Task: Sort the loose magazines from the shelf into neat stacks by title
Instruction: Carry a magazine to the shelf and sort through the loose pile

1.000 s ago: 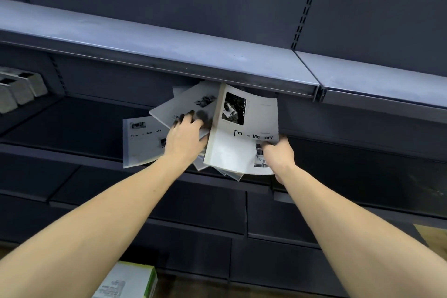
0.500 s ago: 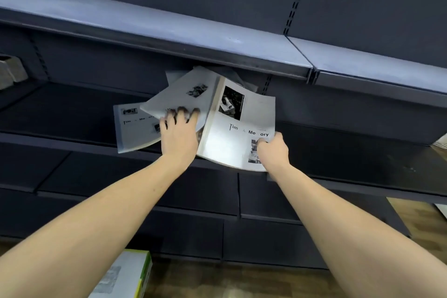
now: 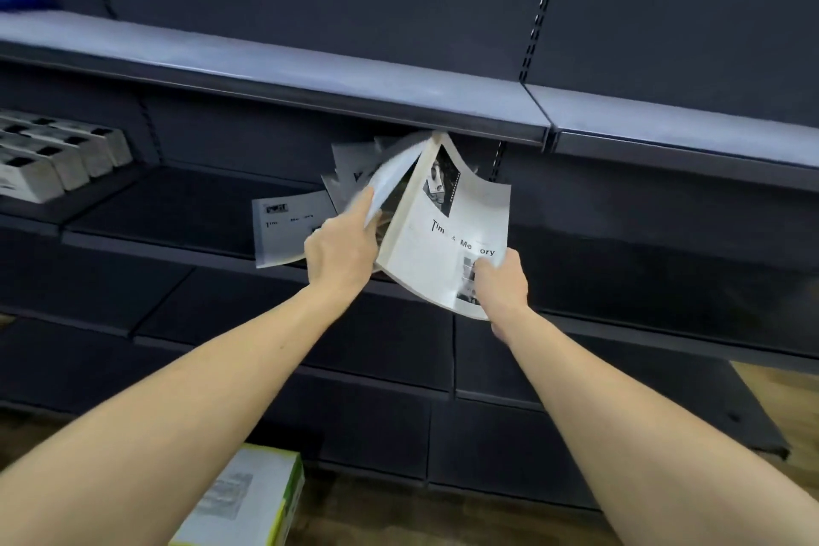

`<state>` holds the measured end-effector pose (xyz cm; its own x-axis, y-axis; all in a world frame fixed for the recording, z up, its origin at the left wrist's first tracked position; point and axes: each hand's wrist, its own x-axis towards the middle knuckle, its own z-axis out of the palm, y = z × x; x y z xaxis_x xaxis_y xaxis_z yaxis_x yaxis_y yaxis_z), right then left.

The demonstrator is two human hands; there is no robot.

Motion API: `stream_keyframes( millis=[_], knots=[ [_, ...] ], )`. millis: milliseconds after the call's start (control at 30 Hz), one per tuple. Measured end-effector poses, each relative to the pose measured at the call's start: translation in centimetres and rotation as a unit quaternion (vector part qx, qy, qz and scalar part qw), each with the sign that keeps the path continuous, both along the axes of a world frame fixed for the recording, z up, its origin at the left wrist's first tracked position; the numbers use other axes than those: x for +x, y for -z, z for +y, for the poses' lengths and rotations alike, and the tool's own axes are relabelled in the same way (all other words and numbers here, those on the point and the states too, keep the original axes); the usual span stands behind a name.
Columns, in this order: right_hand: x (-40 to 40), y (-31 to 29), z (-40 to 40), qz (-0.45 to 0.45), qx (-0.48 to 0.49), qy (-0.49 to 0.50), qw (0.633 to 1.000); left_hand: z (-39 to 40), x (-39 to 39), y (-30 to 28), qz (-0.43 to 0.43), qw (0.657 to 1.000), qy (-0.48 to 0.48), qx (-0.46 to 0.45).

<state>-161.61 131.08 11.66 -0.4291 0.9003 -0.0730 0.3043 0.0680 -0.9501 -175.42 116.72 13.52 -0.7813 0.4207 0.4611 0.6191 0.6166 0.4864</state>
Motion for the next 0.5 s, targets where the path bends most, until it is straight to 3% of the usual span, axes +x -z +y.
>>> stream_keyframes(
  millis=[100,333,500],
  knots=[
    [1.0,0.2,-0.8,0.015,0.006,-0.023,1.000,-1.4,1.4,-1.5,-0.074,0.989,0.046,0.121],
    [1.4,1.3,-3.3,0.054,-0.013,-0.042,0.998,-4.8,2.8,-1.1,-0.155,0.965,0.106,0.185],
    [1.6,1.0,-2.8,0.086,-0.044,-0.001,0.995,-6.9,2.3,-1.2,-0.212,0.951,0.144,0.171]
  ],
)
